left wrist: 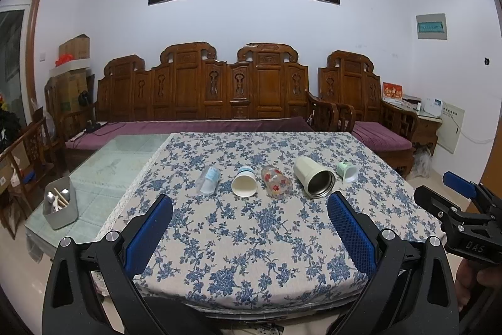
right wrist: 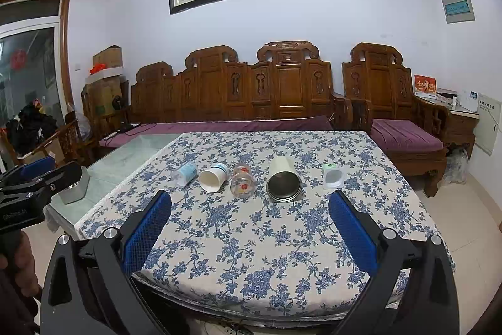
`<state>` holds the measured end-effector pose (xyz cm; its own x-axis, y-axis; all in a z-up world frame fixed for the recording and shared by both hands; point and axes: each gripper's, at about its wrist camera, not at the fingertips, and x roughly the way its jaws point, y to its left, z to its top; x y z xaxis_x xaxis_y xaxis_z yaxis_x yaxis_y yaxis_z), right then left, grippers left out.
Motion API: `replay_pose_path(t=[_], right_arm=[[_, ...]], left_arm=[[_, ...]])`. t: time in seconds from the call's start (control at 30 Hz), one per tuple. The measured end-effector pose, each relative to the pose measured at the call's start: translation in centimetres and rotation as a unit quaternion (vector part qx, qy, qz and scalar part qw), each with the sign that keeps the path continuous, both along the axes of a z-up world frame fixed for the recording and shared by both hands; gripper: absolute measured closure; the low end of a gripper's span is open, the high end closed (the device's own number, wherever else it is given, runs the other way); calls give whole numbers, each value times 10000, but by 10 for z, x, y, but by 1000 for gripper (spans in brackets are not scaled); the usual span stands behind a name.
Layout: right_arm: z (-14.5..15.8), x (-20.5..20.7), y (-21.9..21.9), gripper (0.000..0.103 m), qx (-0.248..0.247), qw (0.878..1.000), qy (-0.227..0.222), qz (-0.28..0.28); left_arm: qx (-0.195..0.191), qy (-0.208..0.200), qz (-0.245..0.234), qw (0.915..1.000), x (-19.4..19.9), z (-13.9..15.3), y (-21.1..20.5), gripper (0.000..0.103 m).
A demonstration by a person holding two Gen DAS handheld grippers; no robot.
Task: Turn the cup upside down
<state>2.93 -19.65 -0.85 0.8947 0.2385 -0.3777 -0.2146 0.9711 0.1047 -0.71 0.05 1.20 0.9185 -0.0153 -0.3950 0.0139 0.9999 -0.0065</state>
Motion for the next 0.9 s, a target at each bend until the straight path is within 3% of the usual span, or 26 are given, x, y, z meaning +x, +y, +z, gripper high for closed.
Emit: replay_pose_path(t=[0.63, 0.9], right_arm=[[0, 0, 1, 2, -3, 10000, 10, 11], [-7, 8, 3, 2, 20, 9998, 124, 134]], left_arm=[[44, 56, 4, 10000, 2, 2, 4, 8], [139, 254, -6, 9996, 14, -9, 7, 8]])
